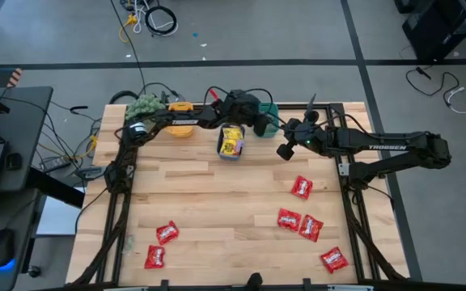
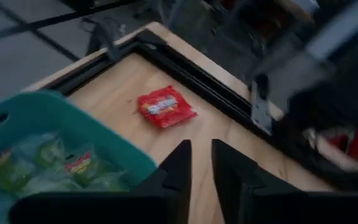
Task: Sort candy
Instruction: Put the green gummy into the green bin
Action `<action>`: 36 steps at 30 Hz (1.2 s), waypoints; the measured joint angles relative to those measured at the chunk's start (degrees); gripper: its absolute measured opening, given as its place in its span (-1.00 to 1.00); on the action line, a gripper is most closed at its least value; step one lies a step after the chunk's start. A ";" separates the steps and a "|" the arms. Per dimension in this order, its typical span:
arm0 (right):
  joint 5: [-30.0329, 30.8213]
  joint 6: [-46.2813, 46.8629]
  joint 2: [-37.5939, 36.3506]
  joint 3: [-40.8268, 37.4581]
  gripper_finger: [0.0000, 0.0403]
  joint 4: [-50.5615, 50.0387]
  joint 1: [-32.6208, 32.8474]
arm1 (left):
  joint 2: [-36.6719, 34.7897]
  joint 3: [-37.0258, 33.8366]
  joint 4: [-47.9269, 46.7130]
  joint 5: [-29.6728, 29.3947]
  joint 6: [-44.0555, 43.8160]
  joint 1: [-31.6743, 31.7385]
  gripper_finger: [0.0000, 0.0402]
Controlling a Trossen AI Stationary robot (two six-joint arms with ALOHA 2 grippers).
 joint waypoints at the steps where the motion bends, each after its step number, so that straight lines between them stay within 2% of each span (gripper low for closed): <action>1: -0.30 -0.46 0.00 -0.25 -1.00 0.53 0.00 | -1.43 0.00 -2.83 0.41 2.82 -0.15 -0.77; 4: -4.33 -2.70 -0.04 -2.27 -1.00 3.89 0.00 | -5.82 0.00 -12.89 0.59 12.01 -0.69 -0.94; 9: -16.22 -4.92 -0.02 -10.80 -1.00 20.75 -0.09 | -13.68 -0.68 -29.19 -2.15 24.04 -2.83 -0.98; 11: -19.23 -4.99 0.00 -14.92 -1.00 29.28 -0.04 | -16.75 -2.72 -31.97 -3.20 26.24 -4.26 -0.99; 14: -20.62 -3.63 0.00 -20.66 -1.00 40.15 0.02 | -21.10 -7.74 -33.10 -3.76 28.31 -6.49 -0.99; 19: -21.28 -0.80 0.00 -26.05 -1.00 48.30 0.02 | -30.15 -20.08 -32.61 -6.11 31.83 -10.42 -0.99; 23: -21.50 1.93 0.00 -26.95 -1.00 48.38 0.35 | -38.26 -28.30 -36.51 -9.83 26.18 -14.14 -1.00; 26: -21.52 2.47 0.02 -27.04 -1.00 48.41 0.95 | -44.00 -31.53 -44.41 -12.30 20.69 -18.42 -1.00; 31: -21.54 2.68 0.02 -27.06 -1.00 48.66 2.07 | -49.45 -32.65 -61.80 -18.38 11.92 -28.30 -1.00; 36: -21.54 3.41 0.02 -27.06 -1.00 48.67 3.02 | -50.08 -32.65 -75.49 -17.18 -3.71 -38.60 -1.00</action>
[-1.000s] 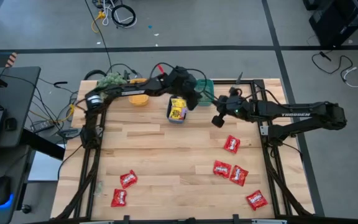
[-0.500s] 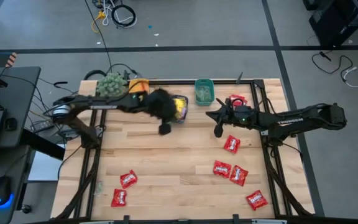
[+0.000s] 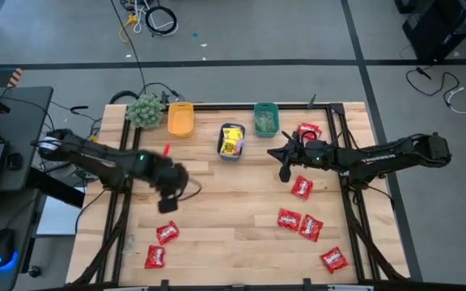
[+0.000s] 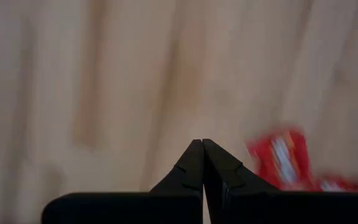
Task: Sort candy
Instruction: Put the green gummy into the green bin
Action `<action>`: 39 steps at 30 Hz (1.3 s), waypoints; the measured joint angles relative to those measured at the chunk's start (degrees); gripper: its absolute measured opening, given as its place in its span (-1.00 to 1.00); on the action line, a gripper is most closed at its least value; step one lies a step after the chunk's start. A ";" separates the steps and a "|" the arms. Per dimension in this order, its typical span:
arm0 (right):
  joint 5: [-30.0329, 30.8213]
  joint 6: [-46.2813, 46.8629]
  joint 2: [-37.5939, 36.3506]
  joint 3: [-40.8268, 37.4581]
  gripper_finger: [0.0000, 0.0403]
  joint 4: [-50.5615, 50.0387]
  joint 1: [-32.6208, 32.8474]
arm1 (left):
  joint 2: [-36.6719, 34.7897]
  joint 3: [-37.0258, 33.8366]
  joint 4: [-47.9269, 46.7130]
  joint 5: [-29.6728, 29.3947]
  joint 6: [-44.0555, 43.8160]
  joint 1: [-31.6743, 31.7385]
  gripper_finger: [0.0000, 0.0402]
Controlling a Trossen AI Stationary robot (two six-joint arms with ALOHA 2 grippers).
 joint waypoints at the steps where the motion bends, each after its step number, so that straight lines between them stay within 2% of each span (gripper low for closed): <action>1: 0.00 0.00 0.00 0.00 -1.00 -0.02 0.22 | 0.00 -0.02 -1.78 1.01 -3.52 -2.06 -1.00; 6: 0.00 0.15 0.00 0.00 -1.00 -0.05 1.33 | 0.42 -0.02 -2.06 5.55 -22.17 -10.79 -1.00; 9: -0.02 0.15 0.00 0.00 -1.00 -0.04 1.90 | 0.35 -0.63 -1.46 6.23 -28.74 -14.64 -1.00; 12: -0.02 0.13 0.02 0.02 -1.00 -0.04 2.36 | 0.35 -3.86 -0.38 7.46 -31.50 -18.43 -1.00; 16: -0.02 0.09 0.02 0.00 -1.00 -0.04 2.45 | 0.40 -10.93 7.54 12.55 -34.18 -23.03 -1.00; 19: -0.02 0.04 0.02 0.00 -1.00 -0.04 2.45 | 0.40 -14.67 12.98 14.14 -37.62 -26.18 -1.00; 24: -0.02 0.02 0.02 0.00 -1.00 -0.04 2.45 | 0.40 -18.30 14.45 18.93 -43.02 -30.13 -0.94; 28: -0.02 0.02 0.02 0.00 -1.00 -0.04 2.45 | 0.42 -20.76 18.35 22.48 -45.62 -32.69 -0.82; 33: -0.02 0.13 0.02 0.00 -0.98 -0.05 2.45 | 0.42 -23.18 25.47 22.95 -48.80 -35.01 -0.58; 39: -0.02 0.13 0.02 0.00 -0.98 -0.04 2.45 | 0.42 -26.95 25.55 24.37 -52.80 -37.31 -0.37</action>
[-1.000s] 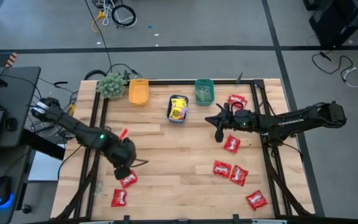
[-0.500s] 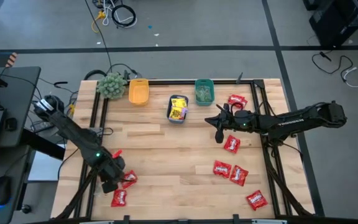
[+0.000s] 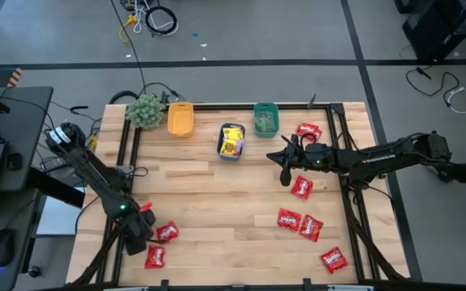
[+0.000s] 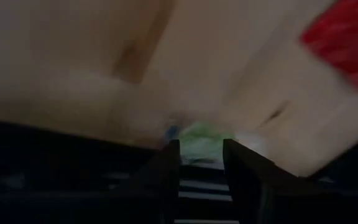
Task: Sort candy
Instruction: Put the green gummy into the green bin
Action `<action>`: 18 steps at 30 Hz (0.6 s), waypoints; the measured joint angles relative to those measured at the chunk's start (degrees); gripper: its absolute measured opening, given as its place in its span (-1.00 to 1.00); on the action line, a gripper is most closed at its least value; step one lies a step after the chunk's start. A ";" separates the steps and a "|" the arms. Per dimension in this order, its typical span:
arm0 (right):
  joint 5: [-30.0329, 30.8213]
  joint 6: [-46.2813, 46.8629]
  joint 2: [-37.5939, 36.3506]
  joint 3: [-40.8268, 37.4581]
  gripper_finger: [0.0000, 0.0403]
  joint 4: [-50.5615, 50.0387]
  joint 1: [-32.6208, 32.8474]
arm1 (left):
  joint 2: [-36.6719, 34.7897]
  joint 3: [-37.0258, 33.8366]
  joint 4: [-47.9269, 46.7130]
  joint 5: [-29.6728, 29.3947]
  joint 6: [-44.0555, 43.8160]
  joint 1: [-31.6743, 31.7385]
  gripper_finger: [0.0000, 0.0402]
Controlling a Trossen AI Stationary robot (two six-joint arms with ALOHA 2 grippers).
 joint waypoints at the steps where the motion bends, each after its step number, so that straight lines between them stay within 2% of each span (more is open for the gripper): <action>1: 0.00 0.00 0.00 0.00 -0.98 -0.02 0.00 | 0.00 -0.84 0.76 0.13 -0.48 -0.19 -0.36; 8: 0.00 0.02 0.00 0.02 -0.99 -0.02 0.00 | 0.00 -5.92 14.70 1.20 -2.19 -1.14 -0.34; 12: 0.00 0.02 0.00 0.00 -1.00 -0.04 0.00 | -0.04 -6.58 15.73 1.49 -3.04 -1.20 -0.39; 15: 0.00 0.04 0.00 0.02 -1.00 -0.02 0.00 | 0.00 -6.58 15.54 1.31 -3.04 -1.28 -0.58; 18: 0.00 0.02 0.00 0.02 -1.00 -0.04 0.00 | 0.13 -6.63 16.16 0.77 -3.04 -1.32 -0.88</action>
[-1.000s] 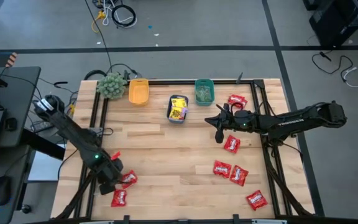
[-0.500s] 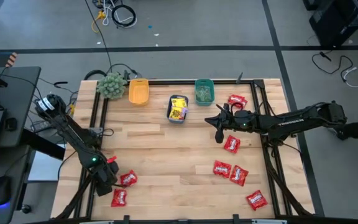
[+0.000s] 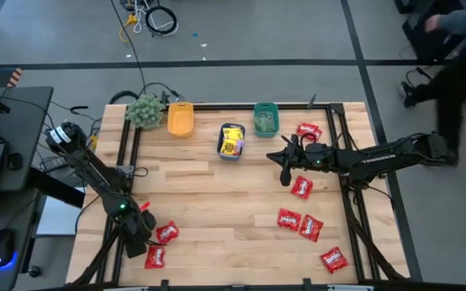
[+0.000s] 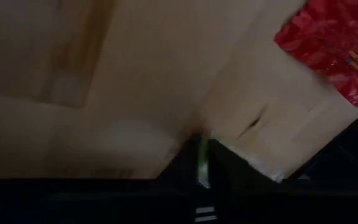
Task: Sort candy
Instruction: Put the green gummy into the green bin
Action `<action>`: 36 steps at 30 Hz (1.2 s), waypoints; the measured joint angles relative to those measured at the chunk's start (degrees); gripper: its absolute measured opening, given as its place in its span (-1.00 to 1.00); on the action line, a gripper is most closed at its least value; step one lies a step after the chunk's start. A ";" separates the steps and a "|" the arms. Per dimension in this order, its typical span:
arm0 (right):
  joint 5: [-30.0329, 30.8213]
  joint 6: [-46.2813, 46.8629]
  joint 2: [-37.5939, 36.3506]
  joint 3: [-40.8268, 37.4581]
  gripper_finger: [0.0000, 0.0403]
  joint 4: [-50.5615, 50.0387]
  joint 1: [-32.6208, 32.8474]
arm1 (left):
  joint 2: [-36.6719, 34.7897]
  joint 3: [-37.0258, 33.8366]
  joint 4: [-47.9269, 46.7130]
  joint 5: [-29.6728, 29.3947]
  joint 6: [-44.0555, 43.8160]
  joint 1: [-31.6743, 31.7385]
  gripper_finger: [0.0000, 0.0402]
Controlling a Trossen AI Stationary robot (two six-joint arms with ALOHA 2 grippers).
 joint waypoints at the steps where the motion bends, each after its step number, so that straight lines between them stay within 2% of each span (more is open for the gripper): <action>1: 0.00 0.00 0.00 0.00 -1.00 0.00 0.00 | -0.02 0.00 0.07 -0.44 0.00 -0.04 -0.93; 5: 0.00 -0.04 0.00 0.00 -1.00 0.00 0.00 | 0.00 0.56 -0.76 -2.24 1.30 -0.03 -0.98; 9: 0.00 -0.04 0.00 0.00 -0.99 0.01 0.00 | 0.03 3.63 -9.00 -6.35 4.45 2.34 -0.99; 13: 0.71 -0.21 0.00 0.00 -1.00 0.02 0.00 | -0.14 6.85 -16.11 -12.28 8.45 7.59 -0.99; 17: 1.84 -1.20 0.00 0.00 -0.99 0.02 -0.08 | -1.40 8.51 -17.43 -19.32 14.68 16.53 -1.00; 20: 1.88 -2.08 0.00 0.00 -1.00 0.07 -0.46 | -2.40 9.41 -15.22 -25.35 23.02 25.12 -1.00; 23: 1.92 -2.88 0.00 0.00 -1.00 0.36 -1.16 | -2.60 10.27 -8.33 -27.96 34.70 35.10 -1.00; 27: 2.01 -3.69 0.00 0.00 -1.00 0.52 -2.46 | -1.31 12.68 2.64 -27.21 50.17 47.88 -1.00; 31: 2.03 -3.90 0.00 0.00 -1.00 0.52 -3.89 | 2.78 18.54 5.89 -25.67 63.43 58.40 -1.00; 36: 2.03 -4.09 0.00 0.00 -1.00 0.55 -5.33 | 13.07 30.99 6.74 -23.82 78.73 65.58 -1.00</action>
